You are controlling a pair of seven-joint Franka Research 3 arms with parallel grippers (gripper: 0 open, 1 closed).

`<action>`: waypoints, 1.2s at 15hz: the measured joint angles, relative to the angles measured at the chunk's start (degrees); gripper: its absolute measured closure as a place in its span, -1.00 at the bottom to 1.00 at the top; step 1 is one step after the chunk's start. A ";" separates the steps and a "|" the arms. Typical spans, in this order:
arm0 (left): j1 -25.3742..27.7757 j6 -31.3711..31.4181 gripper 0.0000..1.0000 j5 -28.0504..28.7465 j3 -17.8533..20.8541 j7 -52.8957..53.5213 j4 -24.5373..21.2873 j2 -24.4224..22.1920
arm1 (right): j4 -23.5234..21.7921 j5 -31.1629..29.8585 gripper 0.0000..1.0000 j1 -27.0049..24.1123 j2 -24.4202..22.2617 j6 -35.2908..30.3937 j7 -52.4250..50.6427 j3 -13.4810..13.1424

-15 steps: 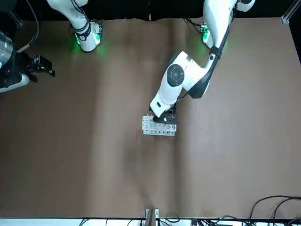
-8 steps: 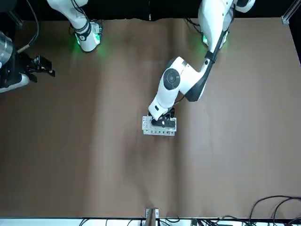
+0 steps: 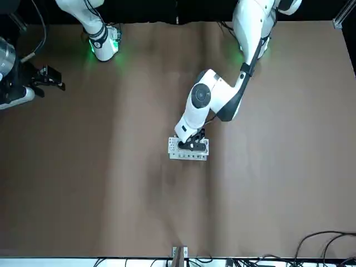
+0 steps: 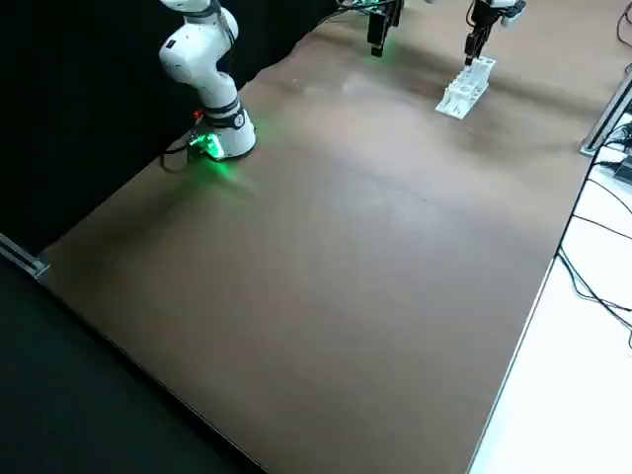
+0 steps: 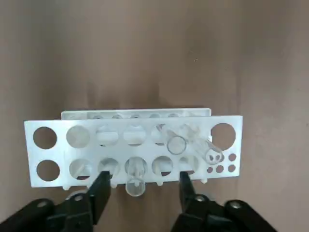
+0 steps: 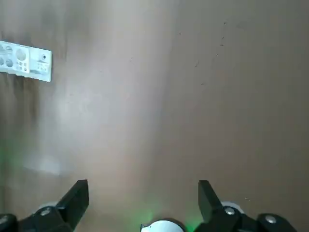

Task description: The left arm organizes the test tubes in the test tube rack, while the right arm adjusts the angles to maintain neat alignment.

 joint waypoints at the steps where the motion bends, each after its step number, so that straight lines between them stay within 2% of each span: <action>1: 0.00 0.00 -0.28 0.00 0.00 0.00 0.01 0.05 | 0.00 0.00 -1.00 0.00 0.00 0.00 0.00 0.00; 3: 0.00 0.00 -0.16 0.00 0.00 0.00 0.02 0.20 | 0.00 0.00 -1.00 0.00 0.00 0.00 0.00 0.00; 6: 0.00 0.00 -0.10 0.00 0.02 0.00 0.04 0.42 | 0.00 0.00 -1.00 0.00 0.00 -0.01 0.00 0.00; 7: 0.00 0.00 -0.01 0.00 0.03 0.00 0.04 0.50 | 0.00 0.00 -1.00 0.00 0.00 -0.01 0.00 0.00; 10: 0.00 0.00 0.04 0.00 0.04 0.00 0.05 0.58 | 0.00 0.00 -1.00 0.02 0.00 -0.01 -0.02 0.02; 13: 0.00 0.00 0.21 0.00 0.04 -0.01 0.05 0.58 | 0.00 -0.07 -1.00 0.96 0.00 -0.01 -0.10 0.05; 18: 0.00 0.00 0.22 0.00 0.05 -0.01 0.05 0.61 | 0.00 -2.56 -1.00 1.26 0.00 0.16 -0.10 0.04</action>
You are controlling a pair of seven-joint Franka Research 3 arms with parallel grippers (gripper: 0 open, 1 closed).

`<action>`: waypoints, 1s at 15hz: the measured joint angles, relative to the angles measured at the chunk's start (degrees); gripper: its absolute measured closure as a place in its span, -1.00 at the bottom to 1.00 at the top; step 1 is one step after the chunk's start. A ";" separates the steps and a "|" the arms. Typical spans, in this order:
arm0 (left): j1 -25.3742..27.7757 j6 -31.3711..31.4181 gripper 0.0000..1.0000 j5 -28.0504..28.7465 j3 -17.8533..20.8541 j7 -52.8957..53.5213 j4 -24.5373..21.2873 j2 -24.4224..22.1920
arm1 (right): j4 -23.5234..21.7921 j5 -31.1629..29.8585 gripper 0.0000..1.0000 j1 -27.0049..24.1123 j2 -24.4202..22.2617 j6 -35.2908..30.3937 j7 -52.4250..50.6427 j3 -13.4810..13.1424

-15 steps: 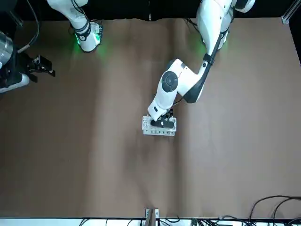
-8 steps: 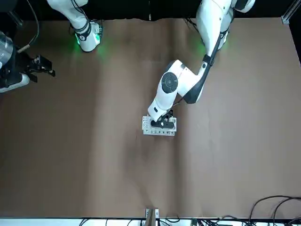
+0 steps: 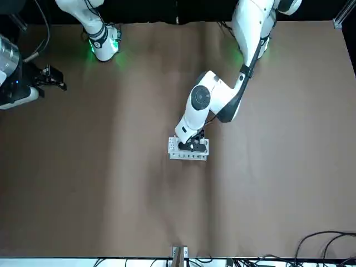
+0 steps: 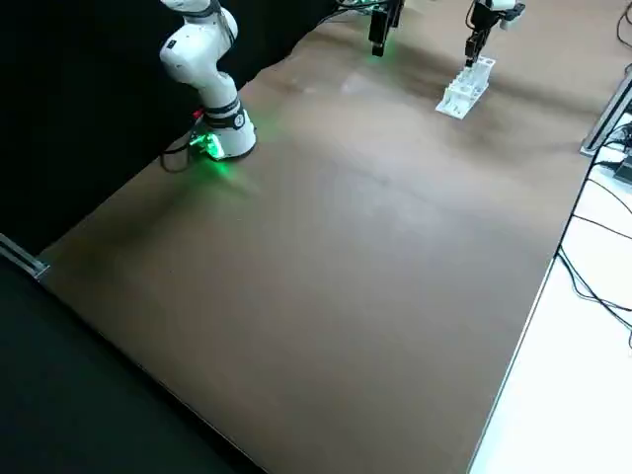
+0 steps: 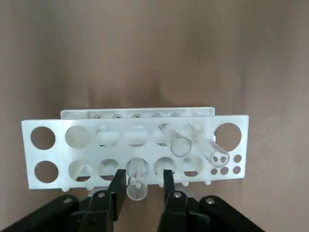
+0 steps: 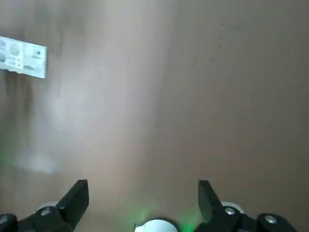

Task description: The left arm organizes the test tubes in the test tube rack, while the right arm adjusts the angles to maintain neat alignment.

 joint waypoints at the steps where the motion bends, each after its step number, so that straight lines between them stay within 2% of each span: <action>1: 0.00 0.00 0.22 0.00 0.00 0.00 0.00 0.01 | 0.00 -0.73 -1.00 0.00 0.00 0.25 0.00 -0.02; 5: 0.00 -0.04 0.22 0.00 0.00 0.00 0.00 0.11 | -0.08 -3.18 -1.00 -0.01 0.00 0.99 0.00 -0.17; 15: 0.00 -0.28 0.27 0.00 0.00 0.00 0.00 0.81 | -0.16 -3.28 -1.00 0.73 0.00 0.71 0.00 -0.06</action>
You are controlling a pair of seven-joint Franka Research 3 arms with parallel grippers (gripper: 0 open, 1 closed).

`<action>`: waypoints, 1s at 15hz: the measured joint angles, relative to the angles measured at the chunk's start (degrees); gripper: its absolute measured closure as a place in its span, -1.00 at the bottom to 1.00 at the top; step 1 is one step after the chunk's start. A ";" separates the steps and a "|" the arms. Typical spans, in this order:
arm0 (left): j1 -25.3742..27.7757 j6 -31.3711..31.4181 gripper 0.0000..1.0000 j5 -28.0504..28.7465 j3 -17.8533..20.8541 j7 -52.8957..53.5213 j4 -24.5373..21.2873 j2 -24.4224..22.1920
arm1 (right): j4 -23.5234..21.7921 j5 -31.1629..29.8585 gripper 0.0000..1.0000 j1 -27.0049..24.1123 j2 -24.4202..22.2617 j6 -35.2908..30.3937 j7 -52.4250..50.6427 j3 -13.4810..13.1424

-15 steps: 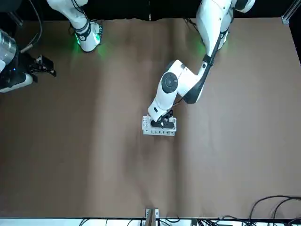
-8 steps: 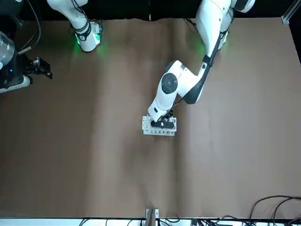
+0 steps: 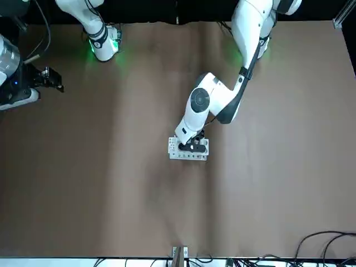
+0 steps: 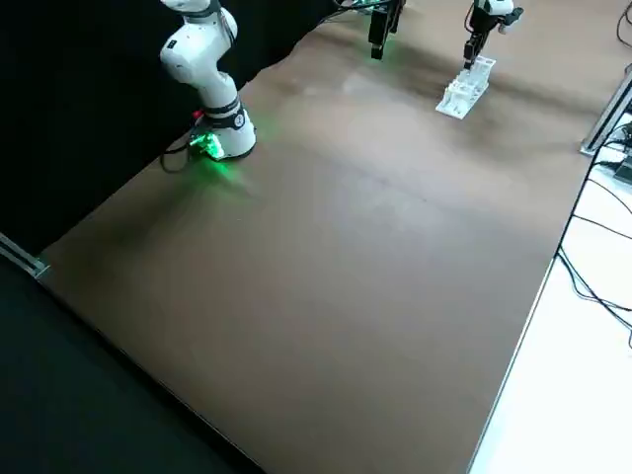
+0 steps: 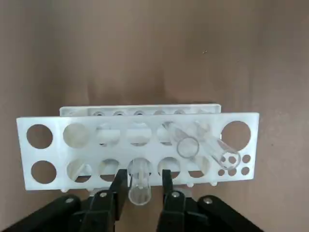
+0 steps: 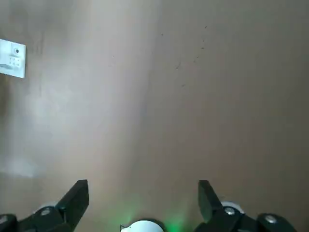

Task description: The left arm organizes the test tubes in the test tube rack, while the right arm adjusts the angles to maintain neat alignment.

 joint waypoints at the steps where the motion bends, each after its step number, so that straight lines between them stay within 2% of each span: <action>1: 0.00 -0.03 0.28 0.00 0.00 0.00 0.00 0.00 | 0.00 0.00 -1.00 0.08 0.00 -0.01 0.00 0.00; 15: 0.00 -0.11 0.40 0.00 0.00 -0.01 0.13 0.00 | 0.00 -0.01 -1.00 0.43 0.00 -0.07 0.01 0.00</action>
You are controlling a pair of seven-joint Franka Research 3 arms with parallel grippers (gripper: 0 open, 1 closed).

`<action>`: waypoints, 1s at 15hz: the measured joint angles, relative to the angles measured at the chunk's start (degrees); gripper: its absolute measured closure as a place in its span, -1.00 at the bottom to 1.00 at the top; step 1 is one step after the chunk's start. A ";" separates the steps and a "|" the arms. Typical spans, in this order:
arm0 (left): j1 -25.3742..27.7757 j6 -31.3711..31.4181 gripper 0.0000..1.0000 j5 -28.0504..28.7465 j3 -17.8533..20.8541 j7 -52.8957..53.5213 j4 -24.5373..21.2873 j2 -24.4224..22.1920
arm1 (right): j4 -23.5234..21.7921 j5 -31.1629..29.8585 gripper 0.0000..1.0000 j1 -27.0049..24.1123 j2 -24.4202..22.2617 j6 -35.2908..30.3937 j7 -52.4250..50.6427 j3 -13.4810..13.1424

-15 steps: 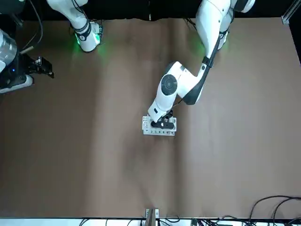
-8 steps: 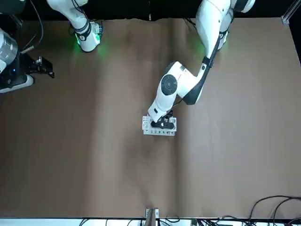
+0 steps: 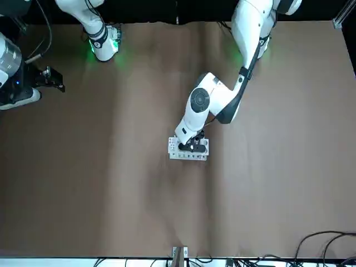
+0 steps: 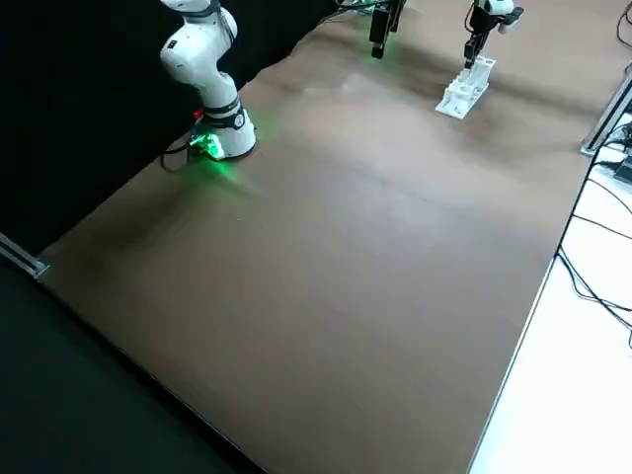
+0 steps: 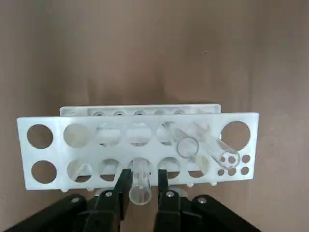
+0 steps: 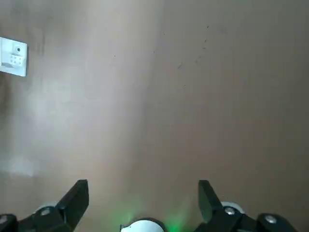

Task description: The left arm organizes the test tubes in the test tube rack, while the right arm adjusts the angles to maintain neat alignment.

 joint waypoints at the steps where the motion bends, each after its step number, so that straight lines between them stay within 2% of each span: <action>1: 0.00 0.00 0.40 0.00 0.01 0.00 0.04 0.00 | 0.00 0.00 -1.00 0.02 0.00 0.00 0.00 0.00; 15: -0.04 0.05 0.40 0.00 1.10 0.00 0.42 0.00 | 0.00 0.00 -1.00 0.13 0.00 -0.01 0.00 0.02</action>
